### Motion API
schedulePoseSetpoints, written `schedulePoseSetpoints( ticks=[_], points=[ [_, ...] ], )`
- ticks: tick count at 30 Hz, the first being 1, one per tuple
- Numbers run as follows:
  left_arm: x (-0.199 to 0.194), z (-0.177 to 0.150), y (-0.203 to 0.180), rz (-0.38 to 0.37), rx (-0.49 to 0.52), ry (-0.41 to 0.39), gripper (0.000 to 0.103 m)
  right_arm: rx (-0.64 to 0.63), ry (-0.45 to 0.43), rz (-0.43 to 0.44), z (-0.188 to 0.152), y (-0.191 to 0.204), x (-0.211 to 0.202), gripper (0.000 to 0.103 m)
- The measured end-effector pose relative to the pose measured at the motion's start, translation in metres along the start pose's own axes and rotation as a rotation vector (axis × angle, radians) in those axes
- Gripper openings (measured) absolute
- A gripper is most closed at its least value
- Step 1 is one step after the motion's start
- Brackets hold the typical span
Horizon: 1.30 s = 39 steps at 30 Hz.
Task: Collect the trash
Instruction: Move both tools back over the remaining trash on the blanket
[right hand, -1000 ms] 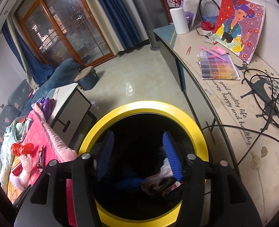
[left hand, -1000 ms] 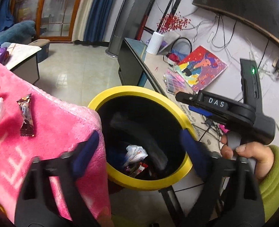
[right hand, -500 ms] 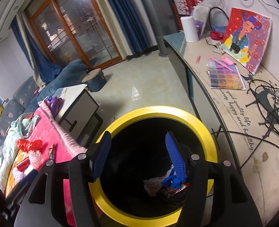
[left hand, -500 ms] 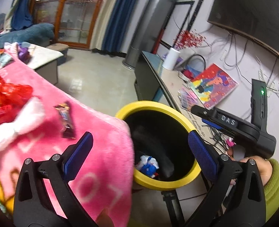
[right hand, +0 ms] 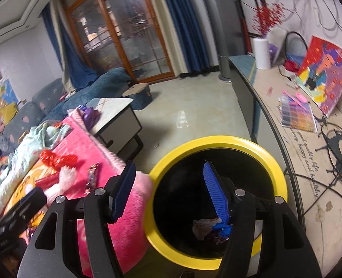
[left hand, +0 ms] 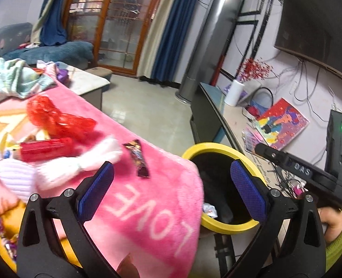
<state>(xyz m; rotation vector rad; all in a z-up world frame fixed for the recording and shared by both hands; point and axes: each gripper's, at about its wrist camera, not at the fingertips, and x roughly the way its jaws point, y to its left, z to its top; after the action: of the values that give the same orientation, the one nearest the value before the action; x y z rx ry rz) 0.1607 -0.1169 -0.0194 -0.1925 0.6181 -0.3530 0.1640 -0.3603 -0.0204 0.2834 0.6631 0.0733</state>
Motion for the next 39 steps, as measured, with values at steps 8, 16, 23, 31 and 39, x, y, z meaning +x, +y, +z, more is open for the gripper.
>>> schedulePoseSetpoints(
  ticks=[8, 16, 23, 31, 39],
  points=[
    [-0.023, 0.004, 0.034, 0.067, -0.059, -0.053, 0.092, -0.101, 0.01, 0.054, -0.006, 0.038, 0.001, 0.059],
    [-0.044, 0.01, 0.069, 0.127, -0.14, -0.102, 0.092, -0.195, 0.026, 0.116, -0.014, 0.079, 0.004, 0.059],
    [-0.059, 0.011, 0.094, 0.167, -0.196, -0.131, 0.092, -0.27, 0.045, 0.171, -0.022, 0.113, 0.007, 0.059],
    [-0.07, 0.009, 0.123, 0.211, -0.249, -0.148, 0.092, -0.341, 0.07, 0.221, -0.032, 0.145, 0.015, 0.059],
    [-0.075, 0.003, 0.163, 0.272, -0.322, -0.124, 0.092, -0.37, 0.103, 0.223, -0.033, 0.167, 0.039, 0.059]
  ],
)
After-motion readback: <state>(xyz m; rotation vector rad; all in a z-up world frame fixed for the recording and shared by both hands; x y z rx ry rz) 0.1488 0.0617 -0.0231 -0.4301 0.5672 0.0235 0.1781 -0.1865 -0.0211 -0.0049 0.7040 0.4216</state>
